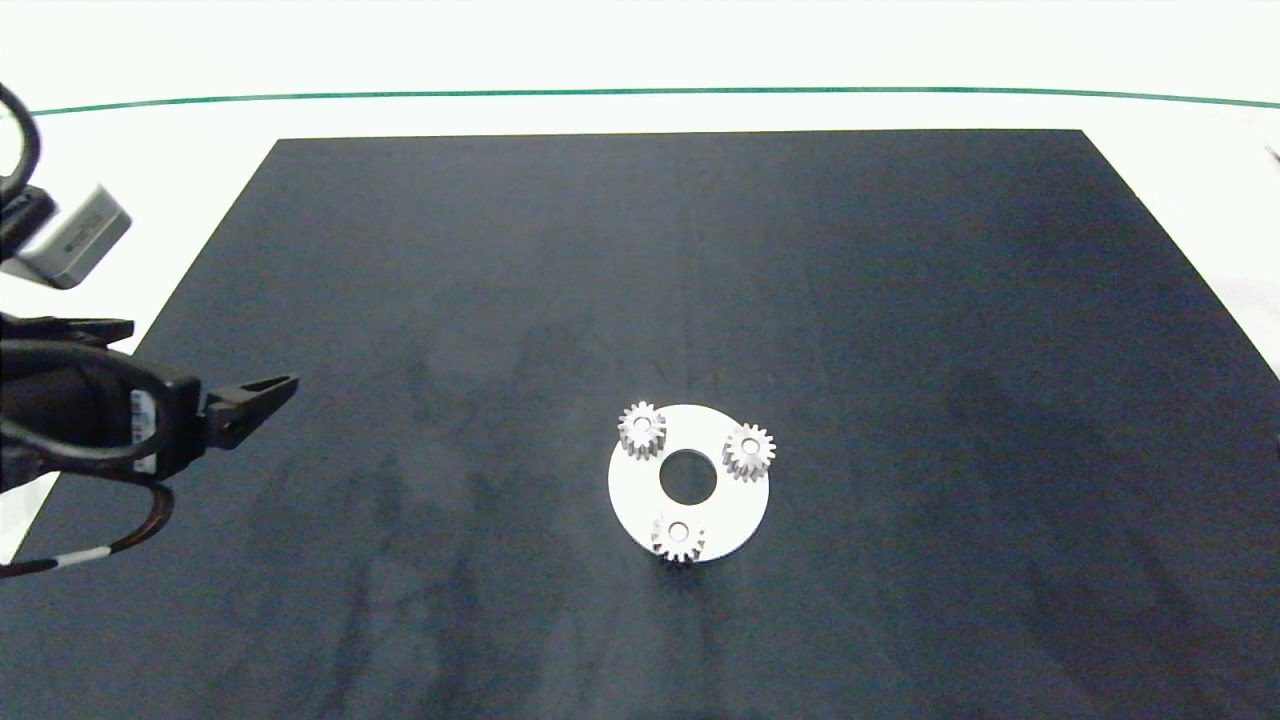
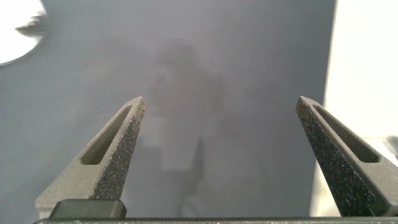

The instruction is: Install three planetary gears onto the carrier pins

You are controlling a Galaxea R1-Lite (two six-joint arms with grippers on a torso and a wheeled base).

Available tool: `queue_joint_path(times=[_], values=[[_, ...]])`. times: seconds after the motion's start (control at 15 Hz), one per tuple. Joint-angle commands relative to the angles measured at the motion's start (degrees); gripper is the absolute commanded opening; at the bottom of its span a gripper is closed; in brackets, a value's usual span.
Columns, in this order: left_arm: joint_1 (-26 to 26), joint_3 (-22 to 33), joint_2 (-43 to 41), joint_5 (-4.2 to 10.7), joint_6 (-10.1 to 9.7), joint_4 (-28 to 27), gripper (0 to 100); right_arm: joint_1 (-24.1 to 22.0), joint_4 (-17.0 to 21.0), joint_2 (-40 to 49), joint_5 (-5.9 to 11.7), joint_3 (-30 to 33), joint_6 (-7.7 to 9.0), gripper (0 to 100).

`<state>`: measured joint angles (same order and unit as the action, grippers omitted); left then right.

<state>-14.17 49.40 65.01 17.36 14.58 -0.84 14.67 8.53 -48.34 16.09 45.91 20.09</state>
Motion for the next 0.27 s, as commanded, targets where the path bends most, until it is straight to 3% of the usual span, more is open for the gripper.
queue_joint_path(times=[0.07, 0.27], values=[[1.42, -12.75, -17.55, 2.06, -1.84, 1.54, 100, -15.02, -12.49, 5.18, 0.26, -11.46, -4.36, 100], [6.17, -21.18, -29.15, 1.98, -2.36, 1.54, 100, -17.83, -13.19, 13.97, 0.70, -17.35, -7.35, 100]])
